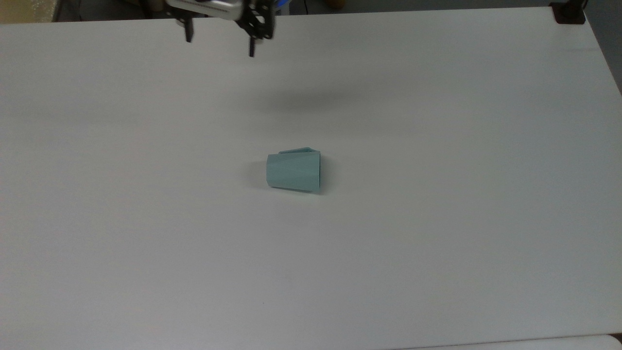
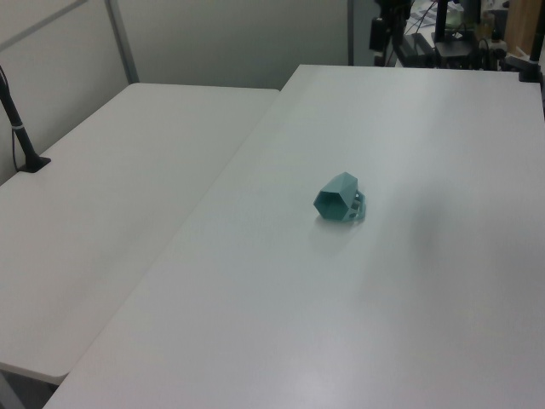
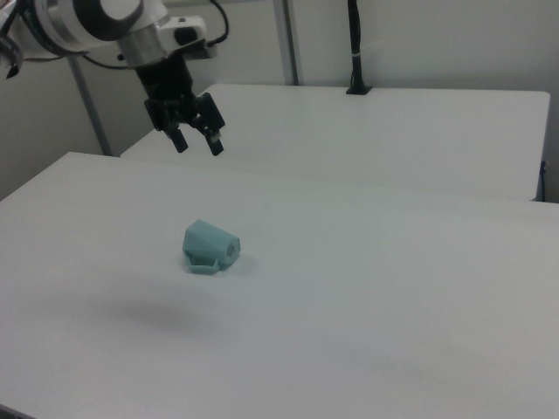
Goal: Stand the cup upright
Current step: 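Move the open gripper from its raised pose toward the tipped teal cup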
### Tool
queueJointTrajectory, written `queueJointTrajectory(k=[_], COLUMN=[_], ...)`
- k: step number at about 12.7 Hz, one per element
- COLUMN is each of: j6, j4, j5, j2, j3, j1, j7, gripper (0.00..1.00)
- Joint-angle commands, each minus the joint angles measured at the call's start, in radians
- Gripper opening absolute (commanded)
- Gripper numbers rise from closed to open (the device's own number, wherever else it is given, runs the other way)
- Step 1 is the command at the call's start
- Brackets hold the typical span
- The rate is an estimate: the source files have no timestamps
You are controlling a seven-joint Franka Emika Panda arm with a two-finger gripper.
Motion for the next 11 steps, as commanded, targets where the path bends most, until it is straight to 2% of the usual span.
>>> queueJointTrajectory(k=[1,4,7,9,11], j6=[-0.025,-0.025,-0.028,-0.025,-0.021], j4=[0.109,0.166,0.164,0.164,0.164], j5=[-0.117,-0.203,-0.354,-0.419,-0.512], j2=[0.136,0.243,0.311,0.35,0.412], j3=[-0.01,-0.01,-0.01,-0.008,-0.007], j1=[0.118,0.208,0.34,0.384,0.426], j7=[0.144,0.252,0.324,0.35,0.378], gripper=[1.0,1.0,1.0,1.0,1.0])
